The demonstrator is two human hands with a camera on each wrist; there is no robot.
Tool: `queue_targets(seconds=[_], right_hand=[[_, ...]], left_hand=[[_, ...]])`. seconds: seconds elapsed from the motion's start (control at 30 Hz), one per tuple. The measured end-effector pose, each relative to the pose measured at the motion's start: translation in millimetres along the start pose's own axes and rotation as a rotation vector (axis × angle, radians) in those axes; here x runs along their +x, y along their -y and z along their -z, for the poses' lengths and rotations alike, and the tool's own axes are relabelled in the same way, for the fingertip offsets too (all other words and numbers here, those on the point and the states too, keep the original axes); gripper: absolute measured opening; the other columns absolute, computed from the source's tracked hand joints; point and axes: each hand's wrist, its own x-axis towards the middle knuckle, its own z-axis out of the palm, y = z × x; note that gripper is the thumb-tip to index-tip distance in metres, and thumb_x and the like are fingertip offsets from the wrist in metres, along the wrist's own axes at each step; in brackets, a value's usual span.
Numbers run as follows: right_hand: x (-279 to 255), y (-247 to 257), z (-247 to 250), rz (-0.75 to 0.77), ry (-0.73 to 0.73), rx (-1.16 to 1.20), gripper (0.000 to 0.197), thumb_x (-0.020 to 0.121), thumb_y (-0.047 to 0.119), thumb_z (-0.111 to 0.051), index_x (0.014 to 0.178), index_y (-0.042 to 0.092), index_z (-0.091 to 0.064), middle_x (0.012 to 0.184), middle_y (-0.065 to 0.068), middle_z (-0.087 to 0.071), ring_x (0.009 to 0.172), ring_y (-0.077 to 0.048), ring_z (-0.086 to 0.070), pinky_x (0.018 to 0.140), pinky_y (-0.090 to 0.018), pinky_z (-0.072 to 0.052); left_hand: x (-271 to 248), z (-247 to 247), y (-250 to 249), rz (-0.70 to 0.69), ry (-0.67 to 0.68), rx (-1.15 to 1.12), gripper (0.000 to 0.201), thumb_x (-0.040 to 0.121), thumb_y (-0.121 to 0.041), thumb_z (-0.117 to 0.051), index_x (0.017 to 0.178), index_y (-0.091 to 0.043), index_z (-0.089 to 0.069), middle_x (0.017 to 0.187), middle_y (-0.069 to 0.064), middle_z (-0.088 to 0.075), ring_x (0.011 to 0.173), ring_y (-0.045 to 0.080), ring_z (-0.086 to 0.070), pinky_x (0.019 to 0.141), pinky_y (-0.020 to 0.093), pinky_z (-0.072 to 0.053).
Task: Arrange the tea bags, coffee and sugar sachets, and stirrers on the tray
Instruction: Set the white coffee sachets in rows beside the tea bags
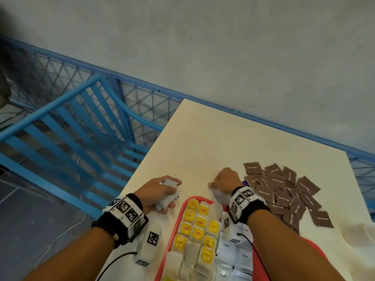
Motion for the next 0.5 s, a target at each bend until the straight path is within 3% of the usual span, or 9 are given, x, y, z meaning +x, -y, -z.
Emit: queue_targets(seconds=[0.13, 0.2, 0.27, 0.37, 0.43, 0.5], right_hand=[[-19, -23, 29, 0.006, -0.093, 0.446, 0.023, 0.085, 0.027, -0.075, 0.077, 0.009, -0.063, 0.086, -0.007, -0.068, 0.073, -0.023, -0.062, 0.058, -0.031, -0.053], [-41, -27, 45, -0.011, -0.100, 0.690, 0.023, 0.090, 0.026, -0.070, 0.084, 0.010, -0.056, 0.082, -0.014, -0.063, 0.060, -0.026, -0.060, 0.048, -0.029, -0.047], [-68, -31, 58, 0.030, -0.100, 0.732, 0.013, 0.096, 0.020, -0.062, 0.096, 0.009, -0.055, 0.080, -0.016, -0.061, 0.051, -0.019, -0.057, 0.046, -0.028, -0.042], [-114, -35, 71, 0.141, -0.041, 0.687, 0.018, 0.097, 0.007, -0.057, 0.114, 0.010, -0.056, 0.078, -0.015, -0.066, 0.057, -0.017, -0.061, 0.055, -0.031, -0.049], [-149, -37, 75, 0.227, -0.006, 0.675, 0.021, 0.092, 0.005, -0.065, 0.112, 0.012, -0.060, 0.079, -0.015, -0.067, 0.061, -0.023, -0.063, 0.057, -0.034, -0.050], [-187, -36, 75, 0.294, -0.006, 0.696, 0.022, 0.087, 0.006, -0.074, 0.106, 0.007, -0.063, 0.081, -0.016, -0.067, 0.059, -0.022, -0.064, 0.053, -0.028, -0.049]], left_hand=[[-11, -17, 8, -0.027, 0.105, -0.052, 0.023, 0.095, 0.005, -0.045, 0.105, -0.001, -0.065, 0.089, 0.022, -0.061, 0.064, 0.026, -0.063, 0.047, 0.026, -0.044], [-18, -28, 9, -0.070, 0.126, -0.073, 0.023, 0.093, 0.008, -0.045, 0.091, -0.002, -0.065, 0.091, 0.023, -0.064, 0.065, 0.027, -0.063, 0.046, 0.026, -0.046], [-26, -42, 4, -0.132, 0.143, -0.090, 0.021, 0.091, 0.007, -0.051, 0.084, -0.006, -0.065, 0.091, 0.021, -0.066, 0.065, 0.028, -0.062, 0.046, 0.026, -0.046], [-50, -65, -7, -0.218, 0.162, -0.063, 0.007, 0.088, -0.005, -0.070, 0.094, -0.006, -0.066, 0.075, 0.013, -0.064, 0.057, 0.023, -0.057, 0.043, 0.023, -0.040], [-67, -79, -10, -0.273, 0.149, -0.009, 0.025, 0.085, -0.016, -0.077, 0.106, -0.006, -0.067, 0.071, 0.009, -0.064, 0.055, 0.021, -0.056, 0.044, 0.023, -0.039], [-86, -92, -8, -0.347, 0.135, 0.079, 0.033, 0.081, -0.025, -0.081, 0.108, -0.010, -0.070, 0.069, 0.010, -0.063, 0.056, 0.023, -0.057, 0.045, 0.024, -0.040]])
